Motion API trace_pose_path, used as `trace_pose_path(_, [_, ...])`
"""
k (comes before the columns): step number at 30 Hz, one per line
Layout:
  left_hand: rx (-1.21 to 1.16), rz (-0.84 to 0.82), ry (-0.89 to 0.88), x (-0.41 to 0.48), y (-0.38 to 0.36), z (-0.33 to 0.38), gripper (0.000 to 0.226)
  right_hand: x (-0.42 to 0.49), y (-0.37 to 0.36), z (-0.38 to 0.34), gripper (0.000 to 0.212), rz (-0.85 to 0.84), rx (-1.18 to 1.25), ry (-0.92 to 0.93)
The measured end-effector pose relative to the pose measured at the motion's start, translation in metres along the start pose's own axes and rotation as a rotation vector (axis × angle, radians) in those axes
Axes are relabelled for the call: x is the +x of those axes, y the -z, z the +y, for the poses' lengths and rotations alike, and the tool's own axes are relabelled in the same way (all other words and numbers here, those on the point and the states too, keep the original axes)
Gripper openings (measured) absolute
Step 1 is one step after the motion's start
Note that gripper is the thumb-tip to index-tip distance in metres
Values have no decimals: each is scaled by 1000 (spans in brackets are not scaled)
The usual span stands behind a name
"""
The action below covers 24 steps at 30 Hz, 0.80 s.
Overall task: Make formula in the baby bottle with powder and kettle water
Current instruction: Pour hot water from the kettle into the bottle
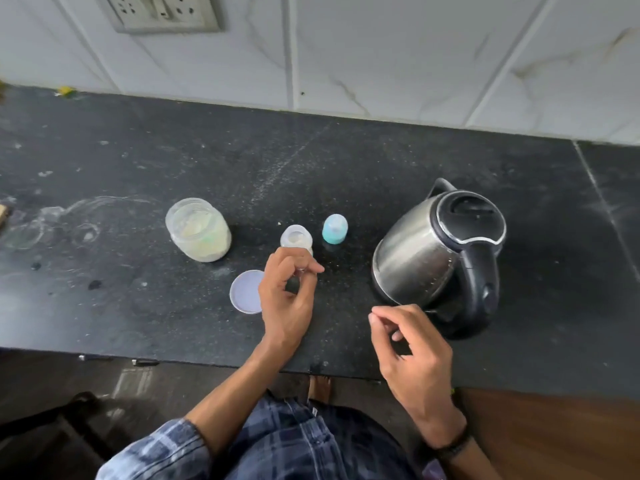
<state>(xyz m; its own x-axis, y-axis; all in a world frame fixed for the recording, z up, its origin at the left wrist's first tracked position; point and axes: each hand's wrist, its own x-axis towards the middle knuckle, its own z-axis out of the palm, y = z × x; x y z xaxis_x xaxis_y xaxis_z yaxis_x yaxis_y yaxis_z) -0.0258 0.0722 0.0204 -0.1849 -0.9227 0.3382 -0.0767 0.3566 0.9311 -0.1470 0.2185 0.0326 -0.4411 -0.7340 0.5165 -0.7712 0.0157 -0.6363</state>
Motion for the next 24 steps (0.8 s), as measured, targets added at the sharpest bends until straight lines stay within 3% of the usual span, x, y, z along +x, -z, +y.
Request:
trace_pose_path(4, [-10,-92,33,-8,-8,1,42,8,22,0,4,167,-89,55])
trace_pose_path(7, [-20,-172,45,-11,-7,1,36,10,30,2,8,387,-139,16])
trace_pose_path(11, [-24,-243,96,-13,3,-1,33,18,23,8,39,609,-97,-327])
trace_pose_path(13, [-24,-260,108,-14,11,0,35,23,17,6,50,640,59,-493])
trace_pose_path(15, [-16,-283,125,-16,20,1,34,26,13,2,41,639,165,-592])
trace_pose_path(20, [23,-329,188,-22,40,-5,46,31,13,10,27,628,275,-668])
trace_pose_path(24, [72,-307,233,-22,44,-7,39,36,13,19,25,598,264,-676])
